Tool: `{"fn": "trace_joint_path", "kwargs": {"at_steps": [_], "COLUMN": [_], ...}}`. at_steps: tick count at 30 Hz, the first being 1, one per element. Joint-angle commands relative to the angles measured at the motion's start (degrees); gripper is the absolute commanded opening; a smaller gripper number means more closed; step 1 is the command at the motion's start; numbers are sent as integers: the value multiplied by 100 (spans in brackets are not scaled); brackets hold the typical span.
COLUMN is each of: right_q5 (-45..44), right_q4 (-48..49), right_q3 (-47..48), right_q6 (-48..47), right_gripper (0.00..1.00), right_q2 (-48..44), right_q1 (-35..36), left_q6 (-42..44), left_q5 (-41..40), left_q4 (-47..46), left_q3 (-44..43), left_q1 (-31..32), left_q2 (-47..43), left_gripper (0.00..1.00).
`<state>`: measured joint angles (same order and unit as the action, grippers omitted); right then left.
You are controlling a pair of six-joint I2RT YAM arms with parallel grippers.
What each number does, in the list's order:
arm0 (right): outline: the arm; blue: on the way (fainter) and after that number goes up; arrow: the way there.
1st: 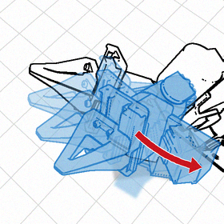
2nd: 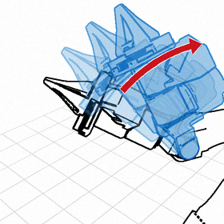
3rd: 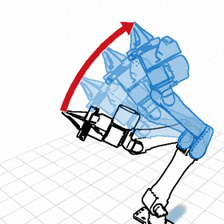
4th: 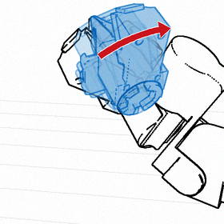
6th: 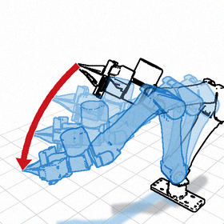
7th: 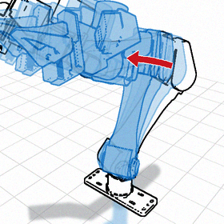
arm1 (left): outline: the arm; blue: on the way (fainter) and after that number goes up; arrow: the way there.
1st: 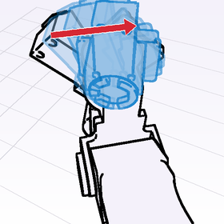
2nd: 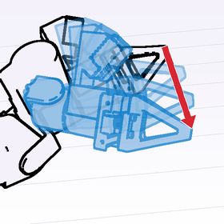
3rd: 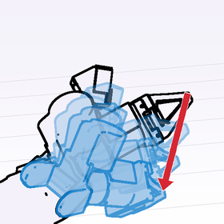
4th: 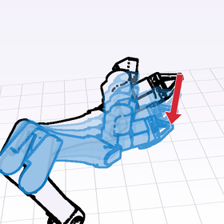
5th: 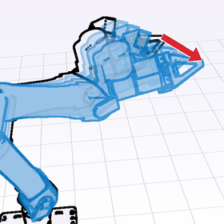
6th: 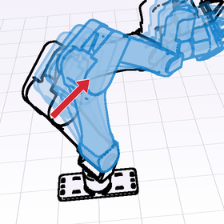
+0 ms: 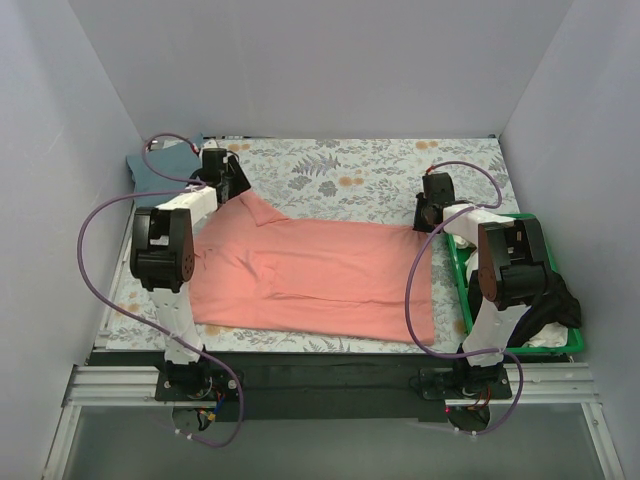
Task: Fold and stack the t-shirts
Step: Fold the tshirt
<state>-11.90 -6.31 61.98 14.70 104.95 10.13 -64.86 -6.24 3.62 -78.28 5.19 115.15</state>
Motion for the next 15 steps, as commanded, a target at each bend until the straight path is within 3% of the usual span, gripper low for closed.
{"fn": "trace_joint_path", "kwargs": {"at_steps": [1,15], "right_q5": [3,74], "right_q4": [77,112], "right_q3": [-133,-142], "right_q6": [-2,-2], "right_gripper": [33,33], "right_q2": [-88,-36], "right_q1": [-20,-20], "left_q6": [123,193], "left_q5": [-193,-334], "left_q4": [78,95], "left_q3": [-328,-1048], "left_q1": [-62,-97], "left_q2": [121,982], "left_gripper": [58,49]}}
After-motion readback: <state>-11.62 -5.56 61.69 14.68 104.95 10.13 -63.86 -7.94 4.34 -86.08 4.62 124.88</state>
